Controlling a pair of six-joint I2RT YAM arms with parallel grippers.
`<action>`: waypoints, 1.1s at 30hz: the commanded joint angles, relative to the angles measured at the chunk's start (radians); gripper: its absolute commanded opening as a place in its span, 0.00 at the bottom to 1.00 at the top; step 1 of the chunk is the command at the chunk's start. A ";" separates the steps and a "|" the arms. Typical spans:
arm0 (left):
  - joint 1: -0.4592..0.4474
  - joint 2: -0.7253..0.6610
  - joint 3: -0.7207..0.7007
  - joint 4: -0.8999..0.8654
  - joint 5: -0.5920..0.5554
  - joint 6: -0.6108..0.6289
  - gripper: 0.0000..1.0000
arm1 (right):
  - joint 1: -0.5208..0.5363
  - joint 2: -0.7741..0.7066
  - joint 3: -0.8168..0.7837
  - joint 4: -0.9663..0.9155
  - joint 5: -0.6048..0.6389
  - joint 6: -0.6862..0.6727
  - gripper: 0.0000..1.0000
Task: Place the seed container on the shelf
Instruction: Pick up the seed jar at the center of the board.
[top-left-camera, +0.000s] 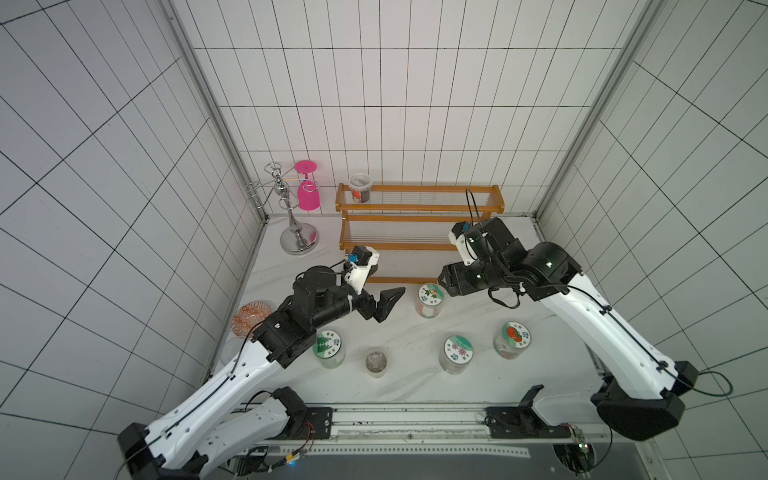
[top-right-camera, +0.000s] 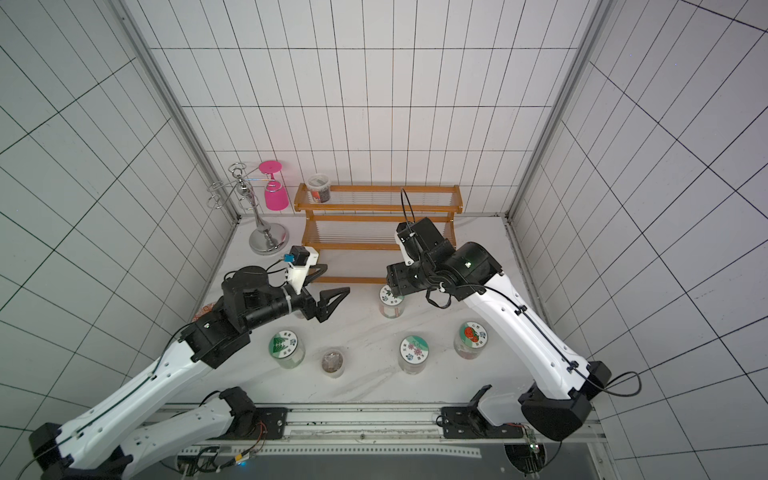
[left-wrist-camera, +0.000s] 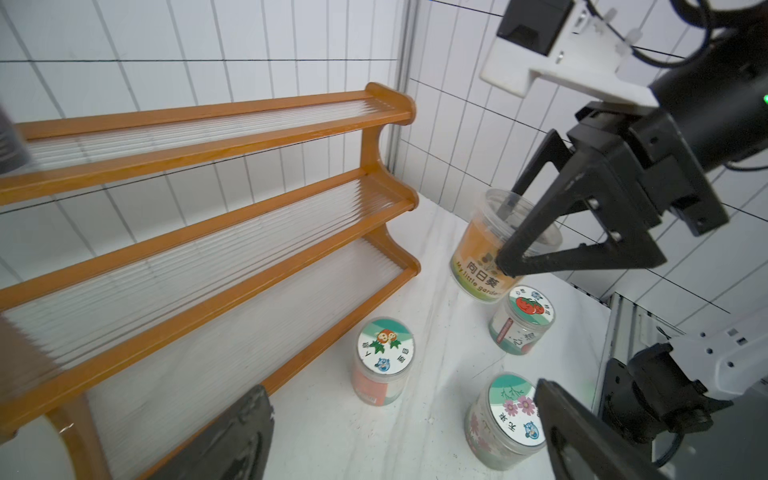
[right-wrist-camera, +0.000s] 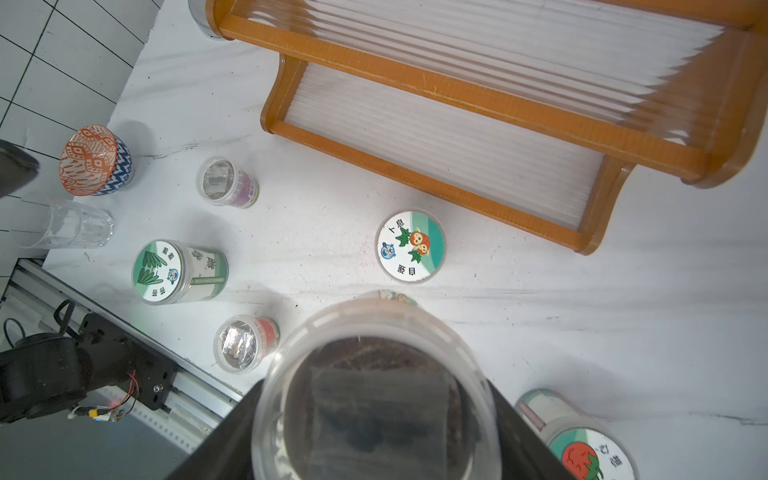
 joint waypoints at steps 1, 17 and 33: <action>-0.040 0.041 -0.045 0.209 0.053 0.076 0.99 | -0.020 -0.020 0.069 -0.121 -0.018 -0.022 0.56; -0.108 0.336 0.034 0.437 0.381 0.130 0.99 | -0.033 -0.023 0.120 -0.184 -0.103 -0.049 0.56; -0.140 0.505 0.093 0.568 0.415 0.062 0.99 | -0.032 -0.016 0.119 -0.162 -0.164 -0.042 0.55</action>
